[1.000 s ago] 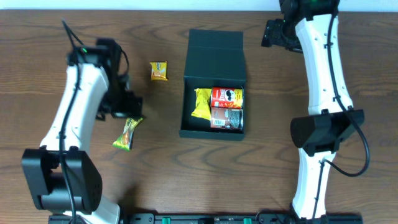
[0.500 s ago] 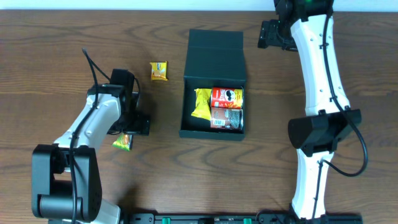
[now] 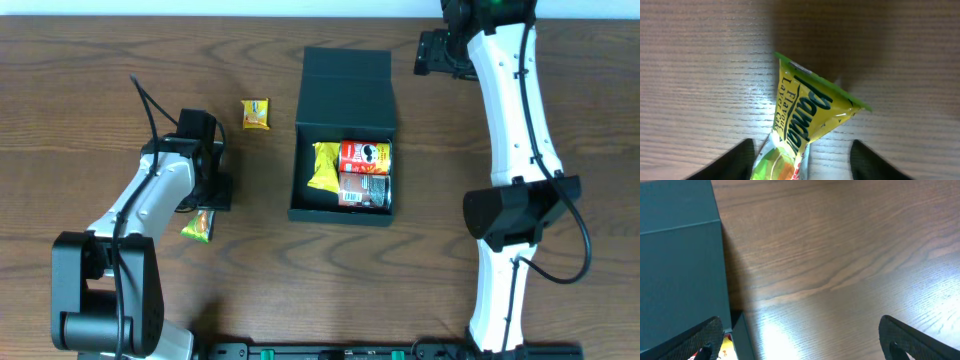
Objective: Pack container
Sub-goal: 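Move the left gripper down onto the yellow-green Pandan packet and grasp it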
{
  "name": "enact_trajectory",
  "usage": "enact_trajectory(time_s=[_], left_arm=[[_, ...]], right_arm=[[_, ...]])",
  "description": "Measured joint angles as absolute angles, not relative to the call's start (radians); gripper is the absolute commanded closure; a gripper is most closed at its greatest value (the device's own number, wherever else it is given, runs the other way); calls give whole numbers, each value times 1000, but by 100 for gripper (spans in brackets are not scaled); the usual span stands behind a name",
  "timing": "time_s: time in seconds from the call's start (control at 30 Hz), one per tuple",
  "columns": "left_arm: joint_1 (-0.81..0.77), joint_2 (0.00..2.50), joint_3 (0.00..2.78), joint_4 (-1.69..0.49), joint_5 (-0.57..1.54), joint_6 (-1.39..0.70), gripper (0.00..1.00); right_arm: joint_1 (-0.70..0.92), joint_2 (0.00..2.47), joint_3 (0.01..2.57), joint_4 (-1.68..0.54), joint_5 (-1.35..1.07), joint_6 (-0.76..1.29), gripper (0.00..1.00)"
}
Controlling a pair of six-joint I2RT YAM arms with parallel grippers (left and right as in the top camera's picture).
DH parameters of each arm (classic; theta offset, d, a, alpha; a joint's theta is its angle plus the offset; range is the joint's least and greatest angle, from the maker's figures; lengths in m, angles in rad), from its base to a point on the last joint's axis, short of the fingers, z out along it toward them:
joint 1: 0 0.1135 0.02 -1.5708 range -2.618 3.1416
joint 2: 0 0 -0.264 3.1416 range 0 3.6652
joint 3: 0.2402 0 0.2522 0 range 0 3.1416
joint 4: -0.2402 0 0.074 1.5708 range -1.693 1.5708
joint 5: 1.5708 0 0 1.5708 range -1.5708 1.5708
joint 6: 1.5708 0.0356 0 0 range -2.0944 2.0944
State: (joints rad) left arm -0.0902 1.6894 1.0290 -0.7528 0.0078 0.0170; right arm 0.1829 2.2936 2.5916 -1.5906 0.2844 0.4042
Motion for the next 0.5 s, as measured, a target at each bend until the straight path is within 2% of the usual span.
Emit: enact_trajectory(time_s=[0.2,0.4,0.5], left_arm=[[-90,1689,1029,-781,11,-5,53],[-90,1689,1015,-769,17,-20,52],[-90,1689,994,-761,19,-35,57]], right_arm=[[183,2294,2592,-1575,284,400,1],[183,2294,2592,-1570,284,392,1],[183,2294,2592,-1568,284,390,1]])
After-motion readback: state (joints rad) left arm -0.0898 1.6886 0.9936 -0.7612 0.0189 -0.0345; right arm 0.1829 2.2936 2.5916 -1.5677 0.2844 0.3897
